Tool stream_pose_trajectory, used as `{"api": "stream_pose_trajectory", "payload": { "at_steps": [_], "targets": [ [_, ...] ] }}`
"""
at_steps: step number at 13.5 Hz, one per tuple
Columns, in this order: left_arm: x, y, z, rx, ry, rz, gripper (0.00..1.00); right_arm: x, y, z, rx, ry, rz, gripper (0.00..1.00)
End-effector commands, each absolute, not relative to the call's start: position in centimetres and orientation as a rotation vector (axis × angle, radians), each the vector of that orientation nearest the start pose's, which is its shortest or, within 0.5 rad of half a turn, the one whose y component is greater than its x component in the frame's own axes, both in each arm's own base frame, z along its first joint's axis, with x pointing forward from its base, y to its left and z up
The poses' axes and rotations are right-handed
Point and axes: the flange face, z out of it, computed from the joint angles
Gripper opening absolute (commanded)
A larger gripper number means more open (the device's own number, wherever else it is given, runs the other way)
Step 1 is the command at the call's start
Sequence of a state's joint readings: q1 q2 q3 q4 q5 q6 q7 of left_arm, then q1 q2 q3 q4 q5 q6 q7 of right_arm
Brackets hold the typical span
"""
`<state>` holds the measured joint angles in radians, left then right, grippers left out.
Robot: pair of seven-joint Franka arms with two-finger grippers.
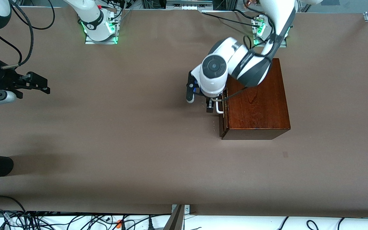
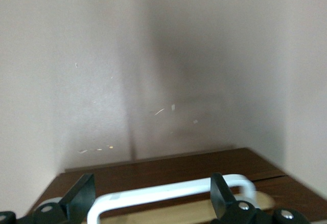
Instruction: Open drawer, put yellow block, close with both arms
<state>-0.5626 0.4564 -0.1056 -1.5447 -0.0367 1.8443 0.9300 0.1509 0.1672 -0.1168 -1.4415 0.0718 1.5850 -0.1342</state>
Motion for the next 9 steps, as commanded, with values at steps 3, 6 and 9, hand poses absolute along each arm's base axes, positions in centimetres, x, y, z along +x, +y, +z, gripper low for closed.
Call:
{"api": "stream_pose_trajectory", "payload": {
  "at_steps": [3,6,9],
  "targets": [
    [52.3,-33.7,48.7,-2.712,1.790,0.309,1.00,60.1,3.0,59.2,-3.081,-0.255,0.037,1.00],
    [53.7,-28.6,53.1,-2.889,1.385,0.319,1.00,60.1,3.0,59.2,-3.080,-0.255,0.037,1.00],
    [55.4,-24.3,57.0,-2.928,1.067,0.288,1.00,60.1,3.0,59.2,-3.080,-0.255,0.037,1.00]
  ]
}}
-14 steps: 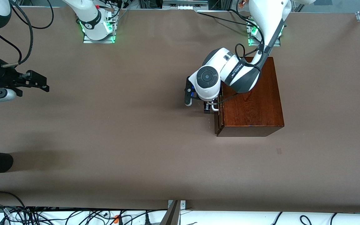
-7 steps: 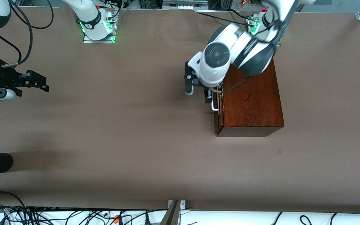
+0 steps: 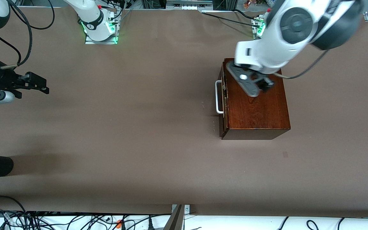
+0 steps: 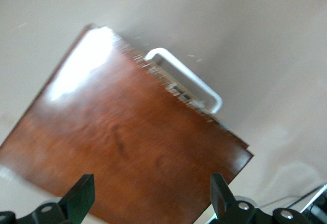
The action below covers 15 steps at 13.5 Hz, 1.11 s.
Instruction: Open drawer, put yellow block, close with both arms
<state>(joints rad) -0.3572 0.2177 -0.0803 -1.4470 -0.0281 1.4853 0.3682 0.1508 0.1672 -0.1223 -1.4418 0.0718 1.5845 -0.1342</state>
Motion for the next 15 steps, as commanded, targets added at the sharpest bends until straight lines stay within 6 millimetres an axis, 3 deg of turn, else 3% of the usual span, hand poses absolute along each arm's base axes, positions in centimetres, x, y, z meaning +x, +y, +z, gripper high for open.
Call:
{"api": "stream_pose_trajectory", "payload": {
  "at_steps": [1,4,7,9,11,12,15],
  "targets": [
    [55.7,-22.5,57.5,-2.961,0.923,0.321,1.00,60.1,3.0,59.2,-3.080,-0.255,0.037,1.00],
    [56.7,-16.6,60.5,-3.058,0.497,0.261,1.00,60.1,3.0,59.2,-3.080,-0.255,0.037,1.00],
    [57.6,-10.3,61.7,-3.098,0.119,0.196,1.00,60.1,2.9,59.2,-3.080,-0.253,0.039,1.00],
    [56.7,-6.5,61.7,-3.113,-0.011,0.089,1.00,60.1,2.8,59.2,-3.080,-0.251,0.039,1.00],
    [54.7,-4.4,61.4,-3.120,-0.047,0.000,1.00,60.1,2.8,59.2,-3.080,-0.250,0.041,1.00],
    [54.1,-4.3,61.5,-3.120,-0.047,-0.008,1.00,60.1,2.6,59.2,-3.081,-0.246,0.041,1.00],
    [54.6,-2.9,61.2,-3.113,-0.086,-0.015,1.00,60.1,2.6,59.2,-3.082,-0.243,0.038,1.00]
  ]
}}
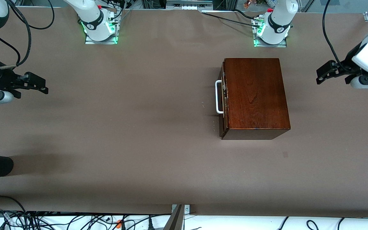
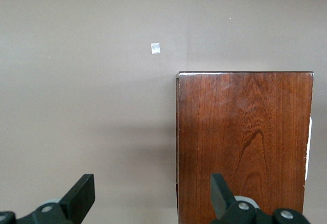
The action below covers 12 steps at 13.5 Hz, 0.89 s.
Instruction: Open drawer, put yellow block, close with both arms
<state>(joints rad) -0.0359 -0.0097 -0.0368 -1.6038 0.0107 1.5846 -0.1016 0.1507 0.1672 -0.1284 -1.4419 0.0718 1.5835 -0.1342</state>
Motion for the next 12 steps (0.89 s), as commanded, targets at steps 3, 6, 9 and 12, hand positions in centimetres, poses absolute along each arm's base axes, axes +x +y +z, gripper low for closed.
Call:
{"api": "stream_pose_trajectory", "payload": {
  "at_steps": [3,6,9,12],
  "targets": [
    [54.5,-2.3,61.2,-3.111,-0.103,-0.008,1.00,60.1,2.5,59.2,-3.082,-0.241,0.038,1.00],
    [54.2,-0.9,61.0,-3.106,-0.138,0.063,1.00,60.1,2.5,59.1,-3.082,-0.241,0.041,1.00],
    [54.3,-1.2,60.6,-3.106,-0.124,0.104,1.00,60.1,2.5,59.1,-3.082,-0.241,0.041,1.00],
    [54.4,-1.2,60.3,-3.108,-0.129,0.112,1.00,60.1,2.4,59.1,-3.082,-0.239,0.041,1.00]
  ]
}}
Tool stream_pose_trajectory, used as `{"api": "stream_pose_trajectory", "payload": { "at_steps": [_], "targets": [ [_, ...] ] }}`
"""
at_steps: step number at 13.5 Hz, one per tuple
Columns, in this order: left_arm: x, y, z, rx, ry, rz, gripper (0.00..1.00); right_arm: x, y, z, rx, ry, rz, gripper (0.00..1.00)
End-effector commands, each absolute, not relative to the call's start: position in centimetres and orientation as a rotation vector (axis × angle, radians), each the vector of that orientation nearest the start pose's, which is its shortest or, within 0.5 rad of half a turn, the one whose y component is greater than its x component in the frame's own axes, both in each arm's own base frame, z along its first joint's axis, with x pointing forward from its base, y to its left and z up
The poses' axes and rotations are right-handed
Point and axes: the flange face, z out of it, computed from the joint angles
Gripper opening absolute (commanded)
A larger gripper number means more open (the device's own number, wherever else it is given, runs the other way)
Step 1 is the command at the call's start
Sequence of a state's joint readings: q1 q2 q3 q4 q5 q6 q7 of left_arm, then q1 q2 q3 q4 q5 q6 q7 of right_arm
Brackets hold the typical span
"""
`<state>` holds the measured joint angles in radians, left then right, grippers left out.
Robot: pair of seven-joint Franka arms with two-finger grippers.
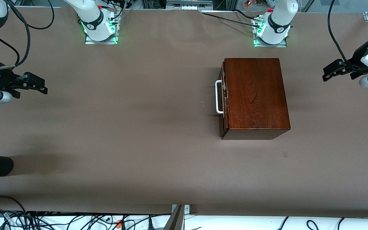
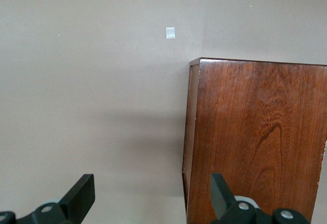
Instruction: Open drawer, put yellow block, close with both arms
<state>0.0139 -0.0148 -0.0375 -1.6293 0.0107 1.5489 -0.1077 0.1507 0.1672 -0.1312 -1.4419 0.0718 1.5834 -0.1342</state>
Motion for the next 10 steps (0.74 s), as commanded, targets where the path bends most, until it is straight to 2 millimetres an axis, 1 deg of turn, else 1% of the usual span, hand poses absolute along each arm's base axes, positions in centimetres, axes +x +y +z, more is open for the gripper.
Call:
{"api": "stream_pose_trajectory", "payload": {
  "at_steps": [1,10],
  "targets": [
    [54.40,-1.19,60.37,-3.108,-0.131,0.112,1.00,60.12,2.47,59.08,-3.082,-0.241,0.041,1.00],
    [54.86,-1.40,60.55,-3.114,-0.127,0.103,1.00,60.13,2.29,59.09,-3.083,-0.236,0.041,1.00]
  ]
}}
